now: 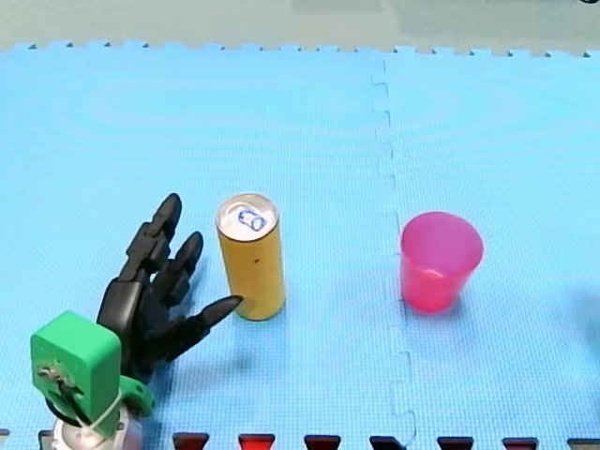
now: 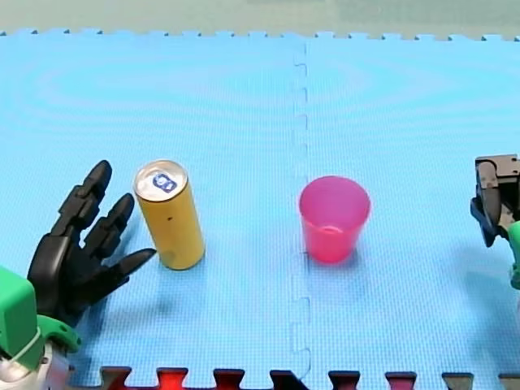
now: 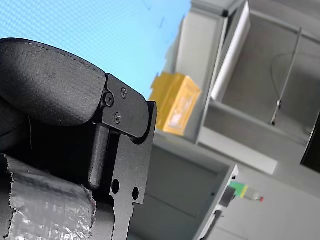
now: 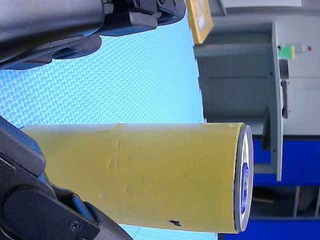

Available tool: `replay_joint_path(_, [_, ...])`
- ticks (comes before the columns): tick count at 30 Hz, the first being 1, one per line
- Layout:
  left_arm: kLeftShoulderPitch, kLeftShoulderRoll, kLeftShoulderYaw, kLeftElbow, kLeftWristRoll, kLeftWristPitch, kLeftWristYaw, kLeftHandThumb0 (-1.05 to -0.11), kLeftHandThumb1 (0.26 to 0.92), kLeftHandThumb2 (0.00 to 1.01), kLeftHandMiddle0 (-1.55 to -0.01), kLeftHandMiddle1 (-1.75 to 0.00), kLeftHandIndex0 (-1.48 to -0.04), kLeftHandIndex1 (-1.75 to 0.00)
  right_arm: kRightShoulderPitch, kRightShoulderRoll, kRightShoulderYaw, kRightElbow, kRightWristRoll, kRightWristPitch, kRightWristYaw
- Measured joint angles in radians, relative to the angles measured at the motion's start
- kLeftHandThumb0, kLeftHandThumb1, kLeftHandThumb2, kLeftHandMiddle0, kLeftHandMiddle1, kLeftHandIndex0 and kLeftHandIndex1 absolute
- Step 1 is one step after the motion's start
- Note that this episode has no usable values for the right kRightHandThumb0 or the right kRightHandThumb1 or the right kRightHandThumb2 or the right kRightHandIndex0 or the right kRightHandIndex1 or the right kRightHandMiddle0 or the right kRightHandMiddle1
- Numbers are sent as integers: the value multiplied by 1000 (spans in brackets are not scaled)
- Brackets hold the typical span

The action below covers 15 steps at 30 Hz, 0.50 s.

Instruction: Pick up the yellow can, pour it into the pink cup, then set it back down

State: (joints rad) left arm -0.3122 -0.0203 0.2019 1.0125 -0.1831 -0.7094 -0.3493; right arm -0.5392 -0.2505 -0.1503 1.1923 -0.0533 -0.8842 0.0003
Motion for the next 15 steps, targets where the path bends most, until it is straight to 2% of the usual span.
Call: replay_joint_path(15, [11, 5, -9, -33, 4, 21, 0, -690, 611, 1, -234, -5, -156, -3, 3, 0, 1, 0, -1, -1, -2])
